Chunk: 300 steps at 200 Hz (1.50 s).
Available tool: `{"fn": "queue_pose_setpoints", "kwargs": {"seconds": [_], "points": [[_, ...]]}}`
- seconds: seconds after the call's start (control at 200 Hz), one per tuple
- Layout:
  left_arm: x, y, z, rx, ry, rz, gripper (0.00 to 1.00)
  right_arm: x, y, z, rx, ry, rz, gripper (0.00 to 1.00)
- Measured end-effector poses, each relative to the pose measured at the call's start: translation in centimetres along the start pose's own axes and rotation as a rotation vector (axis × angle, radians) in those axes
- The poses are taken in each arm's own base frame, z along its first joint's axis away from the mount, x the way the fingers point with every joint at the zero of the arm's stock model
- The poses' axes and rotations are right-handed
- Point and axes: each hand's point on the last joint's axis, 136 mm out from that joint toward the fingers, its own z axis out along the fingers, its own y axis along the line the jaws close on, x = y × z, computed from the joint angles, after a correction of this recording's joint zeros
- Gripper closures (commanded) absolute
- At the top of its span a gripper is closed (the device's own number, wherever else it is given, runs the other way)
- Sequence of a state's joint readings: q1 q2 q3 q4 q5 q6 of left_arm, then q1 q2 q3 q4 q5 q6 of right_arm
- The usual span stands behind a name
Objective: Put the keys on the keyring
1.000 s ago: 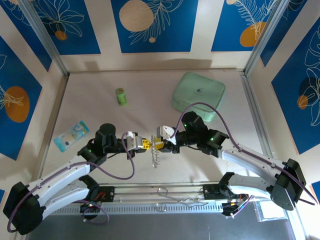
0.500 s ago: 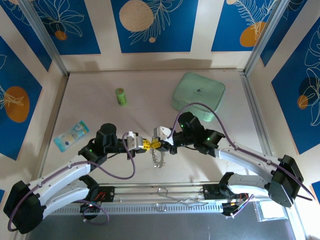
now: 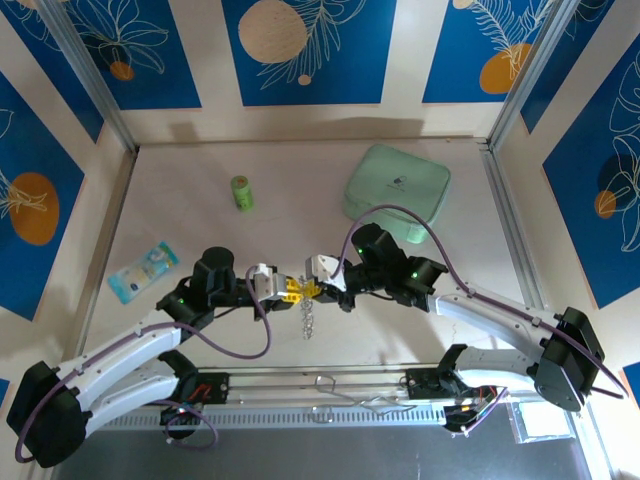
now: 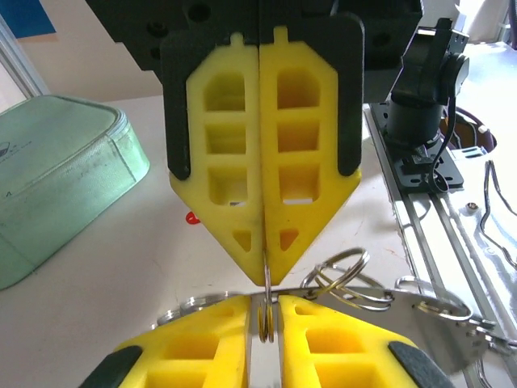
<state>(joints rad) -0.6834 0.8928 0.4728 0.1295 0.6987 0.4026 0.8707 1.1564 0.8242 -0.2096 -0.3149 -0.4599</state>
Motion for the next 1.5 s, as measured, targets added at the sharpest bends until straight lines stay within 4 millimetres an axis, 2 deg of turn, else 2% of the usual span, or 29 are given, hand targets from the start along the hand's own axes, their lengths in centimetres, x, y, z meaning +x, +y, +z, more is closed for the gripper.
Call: {"fn": "queue_pose_setpoints", "kwargs": {"seconds": [0.205, 0.455, 0.515, 0.575, 0.625, 0.895, 1.2, 1.5], "points": [[-1.0, 0.3, -0.1, -0.004, -0.015, 0.019, 0.83, 0.9, 0.0, 0.2, -0.001, 0.043, 0.011, 1.00], [-0.5, 0.2, 0.1, 0.011, 0.006, 0.015, 0.82, 0.9, 0.1, 0.4, -0.006, 0.047, 0.011, 1.00], [-0.3, 0.1, 0.1, 0.014, 0.014, 0.012, 0.78, 0.9, 0.0, 0.4, -0.003, 0.047, 0.009, 1.00], [-0.2, -0.1, 0.0, 0.017, 0.022, 0.012, 0.67, 0.8, 0.0, 0.4, -0.001, 0.047, 0.009, 1.00], [-0.2, -0.2, -0.2, 0.013, 0.024, 0.016, 0.64, 0.8, 0.0, 0.4, -0.001, 0.047, 0.009, 1.00], [-0.5, -0.5, -1.3, -0.020, 0.038, 0.033, 0.70, 0.8, 0.0, 0.4, -0.001, 0.046, 0.009, 1.00], [1.0, -0.6, -0.9, -0.008, 0.088, -0.009, 0.71, 0.6, 0.2, 0.5, -0.008, 0.039, 0.003, 1.00], [1.2, -0.5, -0.6, -0.002, 0.092, -0.017, 0.76, 0.4, 0.5, 1.1, -0.022, 0.031, -0.006, 1.00]]}}
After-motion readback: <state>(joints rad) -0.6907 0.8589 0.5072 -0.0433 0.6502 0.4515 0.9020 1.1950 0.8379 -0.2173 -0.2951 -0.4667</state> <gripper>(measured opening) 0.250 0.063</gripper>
